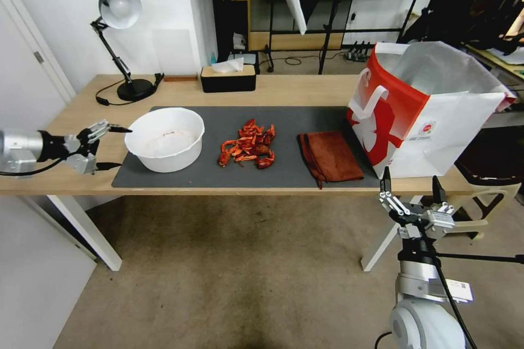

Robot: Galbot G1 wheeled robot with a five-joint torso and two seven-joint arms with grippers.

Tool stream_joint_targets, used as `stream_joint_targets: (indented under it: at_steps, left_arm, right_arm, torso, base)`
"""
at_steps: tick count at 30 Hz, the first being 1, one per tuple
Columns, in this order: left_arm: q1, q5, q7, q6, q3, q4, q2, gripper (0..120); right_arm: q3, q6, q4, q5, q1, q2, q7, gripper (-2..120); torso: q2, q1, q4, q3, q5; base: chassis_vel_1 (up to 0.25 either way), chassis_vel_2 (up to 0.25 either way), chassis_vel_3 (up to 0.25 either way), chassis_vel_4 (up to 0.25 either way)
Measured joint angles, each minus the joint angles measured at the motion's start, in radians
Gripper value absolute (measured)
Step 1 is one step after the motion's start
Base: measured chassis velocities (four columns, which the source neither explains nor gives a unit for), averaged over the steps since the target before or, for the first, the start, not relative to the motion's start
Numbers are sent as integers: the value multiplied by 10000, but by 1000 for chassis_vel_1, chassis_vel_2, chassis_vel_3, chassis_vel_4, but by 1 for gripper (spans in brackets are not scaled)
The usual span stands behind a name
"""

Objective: Sweep shrimp from table into container with towel, then put container into takeout bag.

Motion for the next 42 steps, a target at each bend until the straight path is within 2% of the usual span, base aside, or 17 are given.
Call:
stream_joint_targets:
  at_steps: [5, 7, 8, 11, 12, 16, 17, 19, 20, 22, 24, 25, 28, 29, 30, 33, 42]
  left_arm:
    - [-380, 125, 113, -29, 253, -2, -150, 100]
    - [-944, 126, 433, -33, 830, 33, -167, 100]
    - [-944, 126, 433, -33, 830, 33, -167, 100]
    - [-1615, 128, 815, -36, 1517, 122, -240, 100]
    - [-1615, 128, 815, -36, 1517, 122, -240, 100]
    - [-2848, 23, 1657, -42, 2730, 273, -378, 100]
    - [-2848, 23, 1657, -42, 2730, 273, -378, 100]
    - [-3521, -110, 1942, -42, 3245, 377, -427, 100]
    - [-3834, -88, 2160, -41, 3394, 425, -503, 100]
    - [-4067, -29, 2385, -41, 3466, 482, -597, 100]
    - [-4746, 22, 2701, -40, 3929, 755, -805, 100]
    - [-4746, 22, 2701, -40, 3929, 755, -805, 100]
    - [-5289, 40, 3335, -41, 4342, 943, -1132, 100]
    - [-5437, 34, 3764, -41, 4436, 976, -1255, 100]
    - [-5437, 34, 3764, -41, 4436, 976, -1255, 100]
    - [-5589, 17, 4623, -41, 4538, 1046, -1423, 100]
    - [-5681, -22, 5213, -42, 4834, 1132, -1568, 100]
  right_arm:
    - [67, 0, 18, 20, -36, -18, 2, 100]
    - [161, 13, 21, 119, -64, -25, 2, 100]
    - [161, 13, 21, 119, -64, -25, 2, 100]
    - [165, 33, -7, 148, -73, 18, 3, 100]
    - [165, 33, -7, 148, -73, 18, 3, 100]
    - [150, 39, -20, 148, -26, 64, 3, 100]
    - [150, 39, -20, 148, -26, 64, 3, 100]
    - [152, 46, -40, 148, -17, 74, 3, 100]
    - [152, 52, -46, 149, -15, 83, 3, 100]
    - [155, 58, -47, 148, -19, 90, 2, 100]
    - [192, 68, -52, 160, -32, 90, 2, 100]
    - [192, 68, -52, 160, -32, 90, 2, 100]
    - [270, 74, -59, 210, -41, 79, 3, 100]
    - [300, 74, -57, 229, -45, 76, 3, 100]
    - [300, 74, -57, 229, -45, 76, 3, 100]
    - [379, 93, -32, 296, -91, 85, 5, 100]
    - [390, 209, -34, 301, -148, 173, 2, 100]
  torso:
    - [0, 0, -2, 0, -1]
    - [0, 0, 6, 0, -1]
    - [0, 0, 6, 0, -1]
    - [0, -1, 4, 0, 0]
    - [0, -1, 4, 0, 0]
    - [0, 0, 4, 0, 0]
    - [0, 0, 4, 0, 0]
    - [0, 0, 3, 0, -1]
    - [0, 0, 3, 0, 0]
    - [0, 0, 1, 0, 1]
    - [0, 0, 4, 0, 0]
    - [0, 0, 4, 0, 0]
    - [0, 0, 1, 0, -1]
    - [0, 0, 0, 0, 0]
    - [0, 0, 0, 0, 0]
    - [0, 0, 4, 0, -1]
    - [0, 0, 5, 0, -2]
  base:
    - [0, 0, 0, 0]
    - [0, 0, 0, 0]
    - [0, 0, 0, 0]
    - [0, 0, 0, 0]
    - [0, 0, 0, 0]
    - [0, 0, 0, 0]
    - [0, 0, 0, 0]
    - [0, 0, 0, 0]
    - [0, 0, 0, 0]
    - [0, 0, 0, 0]
    - [0, 0, 0, 0]
    - [0, 0, 0, 0]
    - [0, 0, 0, 0]
    - [0, 0, 0, 0]
    - [0, 0, 0, 0]
    - [0, 0, 0, 0]
    - [0, 0, 0, 0]
